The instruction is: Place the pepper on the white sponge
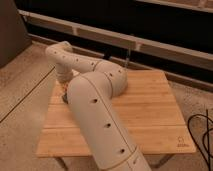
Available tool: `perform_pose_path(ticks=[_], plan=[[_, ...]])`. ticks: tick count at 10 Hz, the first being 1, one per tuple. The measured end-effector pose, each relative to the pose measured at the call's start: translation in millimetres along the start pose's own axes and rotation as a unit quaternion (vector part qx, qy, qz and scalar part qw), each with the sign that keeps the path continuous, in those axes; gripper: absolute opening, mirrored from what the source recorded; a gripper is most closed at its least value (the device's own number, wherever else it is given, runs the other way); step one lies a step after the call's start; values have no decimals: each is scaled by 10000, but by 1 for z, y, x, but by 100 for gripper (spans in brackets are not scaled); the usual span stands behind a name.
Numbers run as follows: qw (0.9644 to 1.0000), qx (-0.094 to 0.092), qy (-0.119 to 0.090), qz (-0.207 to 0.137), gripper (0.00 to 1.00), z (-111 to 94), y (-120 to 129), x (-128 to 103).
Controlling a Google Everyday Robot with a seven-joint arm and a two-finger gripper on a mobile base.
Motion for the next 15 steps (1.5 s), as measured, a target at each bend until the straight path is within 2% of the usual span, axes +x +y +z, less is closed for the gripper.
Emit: perform_pose_path(ticks=[2, 3, 6, 8, 9, 15], plan=[[10000, -12, 38, 86, 1, 2, -4, 4], [9999, -14, 52, 111, 7, 3, -5, 6], [9999, -25, 91, 127, 39, 5, -6, 9], [9999, -34, 99, 132, 57, 5, -6, 9], [9998, -40, 102, 138, 60, 5, -7, 9], [9999, -72, 67, 133, 61, 1, -8, 10]])
